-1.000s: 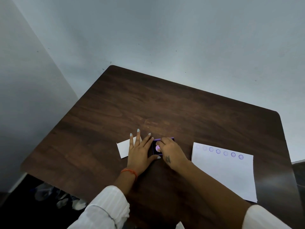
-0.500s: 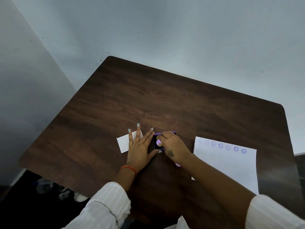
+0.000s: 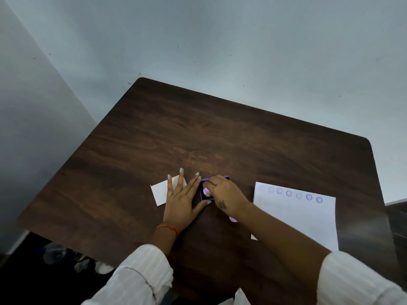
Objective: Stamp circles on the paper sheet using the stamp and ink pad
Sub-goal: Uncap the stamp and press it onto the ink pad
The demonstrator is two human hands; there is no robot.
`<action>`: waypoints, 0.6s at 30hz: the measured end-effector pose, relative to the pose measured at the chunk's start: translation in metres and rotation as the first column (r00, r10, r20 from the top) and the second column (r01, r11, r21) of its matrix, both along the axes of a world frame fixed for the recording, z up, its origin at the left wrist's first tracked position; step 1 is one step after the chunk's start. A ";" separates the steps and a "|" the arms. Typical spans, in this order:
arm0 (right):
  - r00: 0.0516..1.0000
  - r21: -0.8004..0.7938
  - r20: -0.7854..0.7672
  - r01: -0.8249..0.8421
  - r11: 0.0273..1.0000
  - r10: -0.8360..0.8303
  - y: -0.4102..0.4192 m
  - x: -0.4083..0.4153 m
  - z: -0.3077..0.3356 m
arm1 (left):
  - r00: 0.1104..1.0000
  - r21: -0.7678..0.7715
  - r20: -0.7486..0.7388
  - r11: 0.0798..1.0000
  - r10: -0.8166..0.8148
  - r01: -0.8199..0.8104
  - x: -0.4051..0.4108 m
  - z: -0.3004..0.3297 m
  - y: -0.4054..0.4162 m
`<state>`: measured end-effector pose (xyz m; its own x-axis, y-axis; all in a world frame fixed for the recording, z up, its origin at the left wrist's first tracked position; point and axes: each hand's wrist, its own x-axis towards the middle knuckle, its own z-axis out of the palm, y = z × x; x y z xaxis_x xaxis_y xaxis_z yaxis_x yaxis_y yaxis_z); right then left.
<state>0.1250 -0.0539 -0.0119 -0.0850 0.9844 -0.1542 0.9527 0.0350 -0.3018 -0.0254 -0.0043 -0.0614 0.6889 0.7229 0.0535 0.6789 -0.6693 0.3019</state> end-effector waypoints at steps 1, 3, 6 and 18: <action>0.999 -0.011 0.016 -0.034 0.999 0.034 0.002 0.001 0.001 | 1.000 0.002 -0.002 1.000 0.000 0.000 0.000 0.000 0.000; 0.999 0.007 0.036 0.008 1.000 -0.008 0.001 -0.004 0.000 | 1.000 0.000 -0.002 1.000 -0.004 0.004 -0.001 0.000 0.001; 0.983 0.044 -0.009 0.186 0.982 -0.185 -0.005 -0.023 -0.006 | 1.000 0.003 -0.010 1.000 -0.014 0.014 -0.001 -0.002 0.001; 0.989 0.066 -0.065 0.135 0.989 -0.131 -0.001 0.006 -0.002 | 1.000 0.023 0.019 1.000 -0.015 0.014 -0.001 -0.002 0.001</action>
